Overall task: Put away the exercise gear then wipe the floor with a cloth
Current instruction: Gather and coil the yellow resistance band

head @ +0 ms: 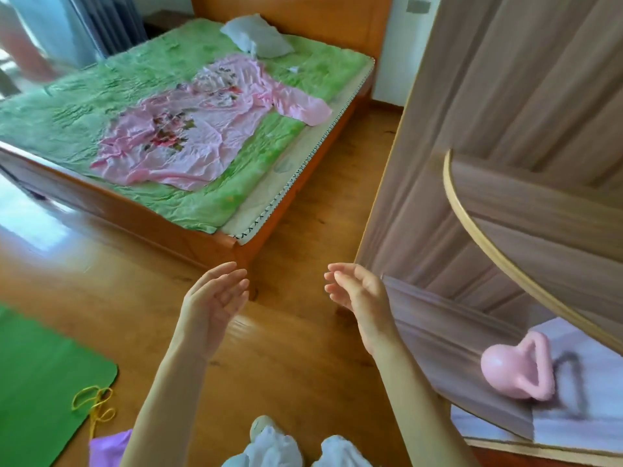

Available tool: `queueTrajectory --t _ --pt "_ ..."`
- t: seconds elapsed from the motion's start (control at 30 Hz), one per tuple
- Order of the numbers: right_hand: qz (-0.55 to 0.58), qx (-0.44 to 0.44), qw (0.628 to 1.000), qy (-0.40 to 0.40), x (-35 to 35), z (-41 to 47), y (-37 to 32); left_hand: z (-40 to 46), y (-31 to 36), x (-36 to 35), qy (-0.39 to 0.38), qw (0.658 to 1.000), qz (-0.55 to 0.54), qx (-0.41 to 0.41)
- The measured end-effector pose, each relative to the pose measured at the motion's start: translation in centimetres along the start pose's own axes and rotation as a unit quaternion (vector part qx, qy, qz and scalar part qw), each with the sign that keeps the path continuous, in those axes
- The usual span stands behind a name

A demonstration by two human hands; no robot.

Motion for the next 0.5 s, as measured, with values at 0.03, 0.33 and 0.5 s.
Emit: queueTrajectory --t 0.03,0.33,0.5 --pt "-0.022 0.006 1.0 -0.02 -2.2 0.4 0.2 0.3 0.7 1.5 0.01 1.0 -0.007 -0.004" --pt "-0.062 -0.015 0.988 -0.141 -18.4 3.8 3.6 1.6 5.2 14.6 0.12 0.991 -0.045 -0.045" --pt "-0.081 -0.054 0.972 -0.213 -26.5 4.8 6.3 0.4 6.1 22.7 0.22 0.971 -0.082 -0.051"
Point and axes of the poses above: each hand's wrist, its own z-axis towards the middle knuckle, its own x-axis out of the back of the hand, y = z × x, the point moved 10 cm from there along z, towards the middle knuckle, and after that the axes turned 14 degrees about z, right-handed, at the moved point
